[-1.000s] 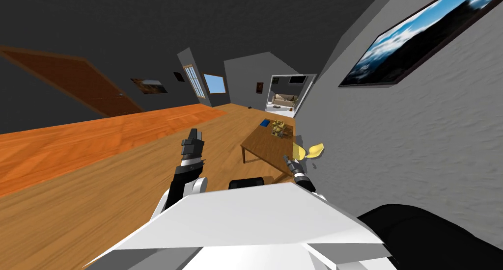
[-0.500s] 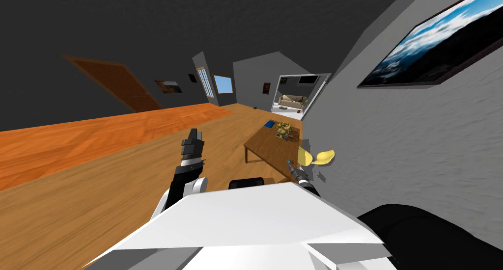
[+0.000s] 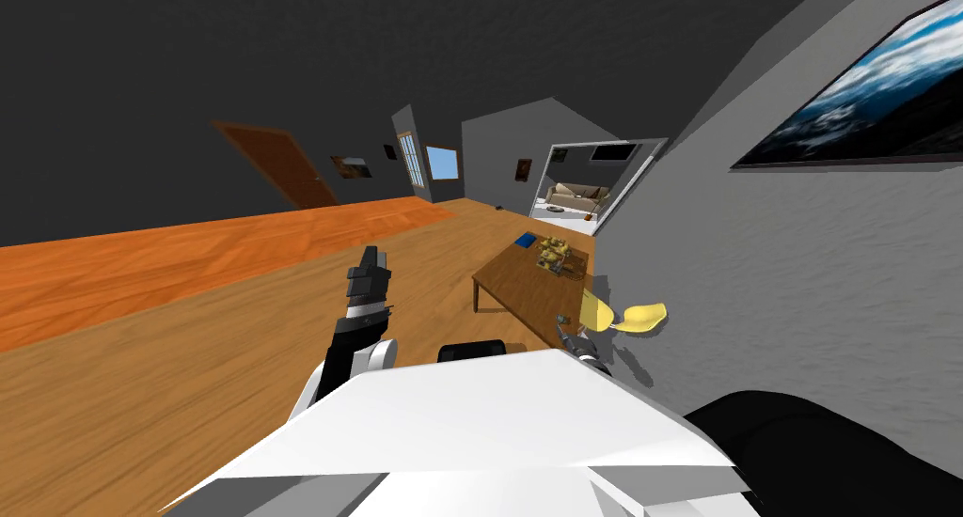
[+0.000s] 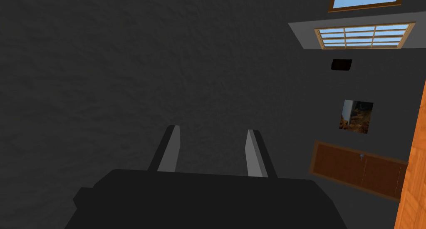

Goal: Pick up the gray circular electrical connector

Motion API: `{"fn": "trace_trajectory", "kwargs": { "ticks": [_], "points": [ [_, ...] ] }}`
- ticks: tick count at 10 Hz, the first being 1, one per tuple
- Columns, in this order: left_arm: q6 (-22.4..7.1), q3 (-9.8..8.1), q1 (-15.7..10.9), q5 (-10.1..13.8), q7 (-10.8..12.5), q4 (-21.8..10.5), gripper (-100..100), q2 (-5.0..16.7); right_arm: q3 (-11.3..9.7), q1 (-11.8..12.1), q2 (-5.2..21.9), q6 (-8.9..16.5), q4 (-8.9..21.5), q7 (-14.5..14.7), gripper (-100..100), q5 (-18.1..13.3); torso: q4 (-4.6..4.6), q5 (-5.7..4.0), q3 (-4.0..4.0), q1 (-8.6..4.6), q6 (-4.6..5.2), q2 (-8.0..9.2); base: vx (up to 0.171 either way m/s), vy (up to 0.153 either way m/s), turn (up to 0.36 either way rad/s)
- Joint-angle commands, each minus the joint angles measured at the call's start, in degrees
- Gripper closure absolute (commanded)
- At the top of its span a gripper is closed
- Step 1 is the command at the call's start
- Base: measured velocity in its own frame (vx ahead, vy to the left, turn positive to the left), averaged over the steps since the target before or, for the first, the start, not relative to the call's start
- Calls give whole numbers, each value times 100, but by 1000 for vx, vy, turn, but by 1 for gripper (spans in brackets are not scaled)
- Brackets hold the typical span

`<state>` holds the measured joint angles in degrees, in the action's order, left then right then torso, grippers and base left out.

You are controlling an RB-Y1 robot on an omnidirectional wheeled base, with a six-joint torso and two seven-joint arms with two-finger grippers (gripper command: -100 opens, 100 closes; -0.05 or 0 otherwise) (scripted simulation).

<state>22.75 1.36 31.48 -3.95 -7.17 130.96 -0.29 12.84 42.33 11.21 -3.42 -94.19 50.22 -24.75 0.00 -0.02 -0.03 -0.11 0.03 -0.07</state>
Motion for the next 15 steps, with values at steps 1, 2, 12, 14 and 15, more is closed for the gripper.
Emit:
{"fn": "trace_trajectory", "kwargs": {
  "ticks": [1, 2, 12, 14, 15],
  "points": [
    [0, 0, 0, 0, 0, 0, 0, 0, 69, -29, 56, 47, 274, 110, -100, -47, 0, 0, 0, 0, 0, 0, 4, -16, 184],
    [0, 0, -1, 0, 0, 0, 0, 0, 119, -54, 104, 111, 439, 200, -100, -87, 0, 0, 0, -1, -2, 0, 5, -36, 283],
    [0, 0, 0, 0, 0, 0, 0, 0, 361, -265, 489, 501, 1882, 736, -100, -327, -3, -2, -8, -9, -1, -14, 18, -35, 202],
    [0, 0, 1, 0, 0, 0, 0, 0, 318, -327, 552, 571, 2164, 828, -100, -373, -5, -1, -14, -7, -2, -26, 77, -31, 206],
    [0, -1, 2, 0, 0, 0, 0, 0, 345, -324, 546, 524, 2133, 803, -100, -363, -7, -1, -19, -4, 1, -34, 41, -14, 22]
  ]
}}
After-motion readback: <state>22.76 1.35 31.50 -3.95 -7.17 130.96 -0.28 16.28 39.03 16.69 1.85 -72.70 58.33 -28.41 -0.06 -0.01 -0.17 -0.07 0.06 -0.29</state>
